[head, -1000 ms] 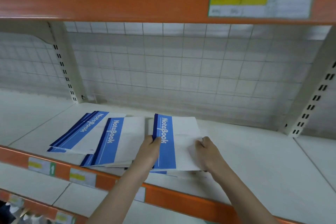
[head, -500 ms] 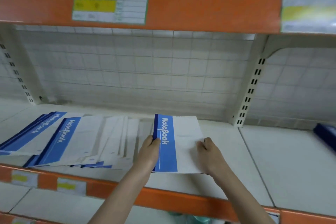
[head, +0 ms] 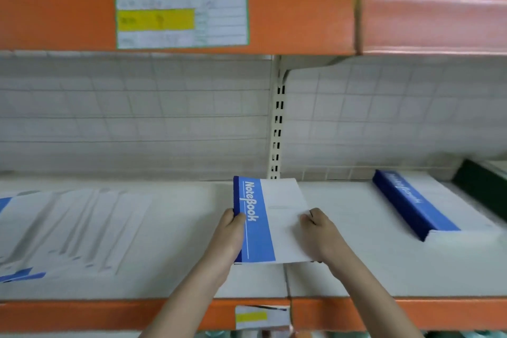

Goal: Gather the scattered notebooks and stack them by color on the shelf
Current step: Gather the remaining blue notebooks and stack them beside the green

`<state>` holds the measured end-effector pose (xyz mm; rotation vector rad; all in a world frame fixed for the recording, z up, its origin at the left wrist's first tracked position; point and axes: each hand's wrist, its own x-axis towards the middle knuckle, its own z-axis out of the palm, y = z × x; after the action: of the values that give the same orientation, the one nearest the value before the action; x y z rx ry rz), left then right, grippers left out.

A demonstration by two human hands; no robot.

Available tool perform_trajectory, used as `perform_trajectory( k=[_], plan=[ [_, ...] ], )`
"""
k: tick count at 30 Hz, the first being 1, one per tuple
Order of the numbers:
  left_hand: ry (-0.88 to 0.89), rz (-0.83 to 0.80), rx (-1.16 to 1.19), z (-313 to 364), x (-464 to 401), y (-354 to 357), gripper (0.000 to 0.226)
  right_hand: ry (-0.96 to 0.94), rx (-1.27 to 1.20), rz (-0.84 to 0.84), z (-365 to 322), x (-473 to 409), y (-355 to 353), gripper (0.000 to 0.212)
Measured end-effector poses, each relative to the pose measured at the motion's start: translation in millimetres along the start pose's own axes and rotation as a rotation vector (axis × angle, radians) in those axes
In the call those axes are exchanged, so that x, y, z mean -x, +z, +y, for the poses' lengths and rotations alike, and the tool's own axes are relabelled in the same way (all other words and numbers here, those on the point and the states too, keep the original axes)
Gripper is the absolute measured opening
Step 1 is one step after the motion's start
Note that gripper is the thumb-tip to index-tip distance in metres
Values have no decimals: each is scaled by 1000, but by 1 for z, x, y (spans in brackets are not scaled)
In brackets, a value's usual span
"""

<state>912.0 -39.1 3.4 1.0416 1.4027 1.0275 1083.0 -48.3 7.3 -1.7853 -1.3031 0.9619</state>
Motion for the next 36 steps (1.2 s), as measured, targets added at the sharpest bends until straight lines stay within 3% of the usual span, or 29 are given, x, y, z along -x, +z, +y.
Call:
perform_trajectory(
  k=[16,27,36],
  plan=[
    [21,-86,82,12,9,168,20,22,57,89,71,-32,-158,17],
    [78,-221,-20,27,-7,260,31,1,47,164,117,-71,-246,15],
    [111,-263,-72,36,-16,316,28,34,23,210,143,-98,-294,27]
  ],
)
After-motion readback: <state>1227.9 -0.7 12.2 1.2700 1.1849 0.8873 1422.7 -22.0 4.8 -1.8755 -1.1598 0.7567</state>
